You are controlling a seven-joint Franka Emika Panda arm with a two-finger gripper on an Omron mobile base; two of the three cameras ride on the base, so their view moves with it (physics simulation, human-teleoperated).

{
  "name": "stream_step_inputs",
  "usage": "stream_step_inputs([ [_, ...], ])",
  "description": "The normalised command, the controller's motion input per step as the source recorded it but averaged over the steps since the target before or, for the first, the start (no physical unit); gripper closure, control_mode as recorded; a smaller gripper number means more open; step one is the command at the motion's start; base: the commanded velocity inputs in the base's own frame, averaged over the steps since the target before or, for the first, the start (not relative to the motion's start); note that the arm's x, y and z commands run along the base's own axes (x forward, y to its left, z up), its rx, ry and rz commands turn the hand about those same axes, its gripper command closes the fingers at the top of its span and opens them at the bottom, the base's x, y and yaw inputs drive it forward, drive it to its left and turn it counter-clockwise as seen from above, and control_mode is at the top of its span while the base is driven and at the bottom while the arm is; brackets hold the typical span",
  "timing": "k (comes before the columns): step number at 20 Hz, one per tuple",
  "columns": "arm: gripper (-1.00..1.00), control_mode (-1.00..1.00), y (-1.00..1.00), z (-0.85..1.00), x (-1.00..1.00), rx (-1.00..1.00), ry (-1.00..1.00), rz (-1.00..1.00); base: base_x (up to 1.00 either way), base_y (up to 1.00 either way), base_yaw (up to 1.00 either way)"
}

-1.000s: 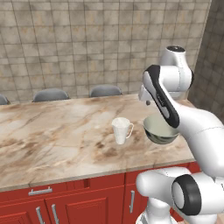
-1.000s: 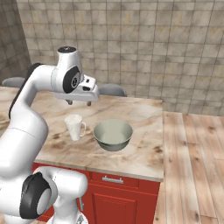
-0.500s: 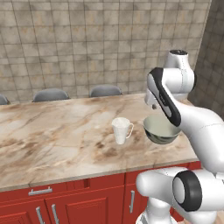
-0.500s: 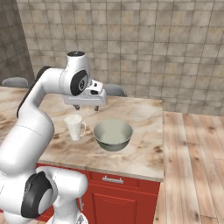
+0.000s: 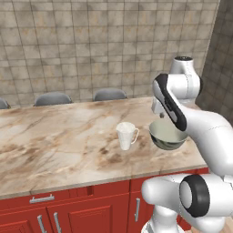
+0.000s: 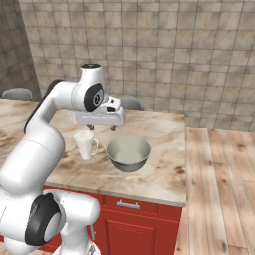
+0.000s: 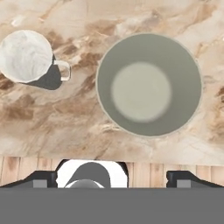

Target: Pick the jug and bowl and place them in the sink. Then turn on the water.

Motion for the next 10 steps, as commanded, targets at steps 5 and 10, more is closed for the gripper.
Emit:
stream_step_inputs([
  [5,-1.0,-1.0,0.0,-0.26,0.01,-0.01,0.01,0.0,0.0,0.0,0.0],
  [10,-1.0,-1.0,0.0,-0.26,0.04,0.0,0.0,0.0,0.0,0.0,0.0],
])
